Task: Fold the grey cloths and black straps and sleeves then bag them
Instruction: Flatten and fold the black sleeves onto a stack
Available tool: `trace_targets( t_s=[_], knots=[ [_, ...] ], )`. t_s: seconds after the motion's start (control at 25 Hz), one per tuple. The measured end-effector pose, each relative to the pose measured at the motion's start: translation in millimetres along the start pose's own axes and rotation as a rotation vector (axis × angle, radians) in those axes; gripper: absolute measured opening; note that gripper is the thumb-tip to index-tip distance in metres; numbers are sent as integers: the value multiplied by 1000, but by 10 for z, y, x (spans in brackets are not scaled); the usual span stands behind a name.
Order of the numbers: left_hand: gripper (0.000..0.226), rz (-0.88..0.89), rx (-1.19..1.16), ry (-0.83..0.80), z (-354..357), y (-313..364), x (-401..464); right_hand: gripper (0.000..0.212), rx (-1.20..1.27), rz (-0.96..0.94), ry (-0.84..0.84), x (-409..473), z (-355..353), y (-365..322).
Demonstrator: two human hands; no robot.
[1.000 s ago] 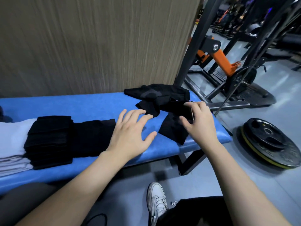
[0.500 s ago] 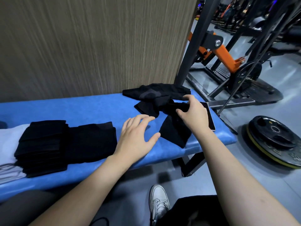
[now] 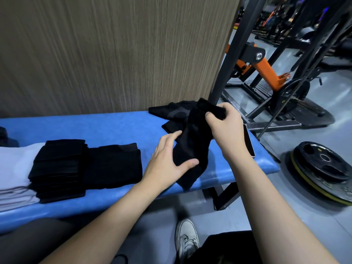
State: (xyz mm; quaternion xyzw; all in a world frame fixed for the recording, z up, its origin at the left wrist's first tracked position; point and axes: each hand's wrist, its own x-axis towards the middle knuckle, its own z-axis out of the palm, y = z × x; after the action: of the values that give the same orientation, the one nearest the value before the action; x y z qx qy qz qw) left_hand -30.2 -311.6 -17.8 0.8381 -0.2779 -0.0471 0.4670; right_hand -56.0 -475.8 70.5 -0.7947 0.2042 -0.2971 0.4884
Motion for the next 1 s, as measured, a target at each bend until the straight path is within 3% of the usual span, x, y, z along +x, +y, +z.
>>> trace_targets(
  t_s=[0.2, 0.48, 0.68, 0.84, 1.0],
  knots=[
    [101, -51, 151, 39, 119, 39, -165, 14, 322, 175, 2, -55, 80, -94],
    [43, 74, 369, 286, -127, -108, -158, 19, 452, 239, 79, -131, -41, -69],
    [21, 140, 447, 440, -499, -119, -72, 45, 402, 177, 56, -158, -189, 26],
    [11, 78, 333, 498, -782, -72, -51, 41, 356, 142, -16, -138, -201, 89],
    [14, 31, -272, 263, -989, -92, -69, 31, 305, 169, -110, -108, -121, 166]
  ],
)
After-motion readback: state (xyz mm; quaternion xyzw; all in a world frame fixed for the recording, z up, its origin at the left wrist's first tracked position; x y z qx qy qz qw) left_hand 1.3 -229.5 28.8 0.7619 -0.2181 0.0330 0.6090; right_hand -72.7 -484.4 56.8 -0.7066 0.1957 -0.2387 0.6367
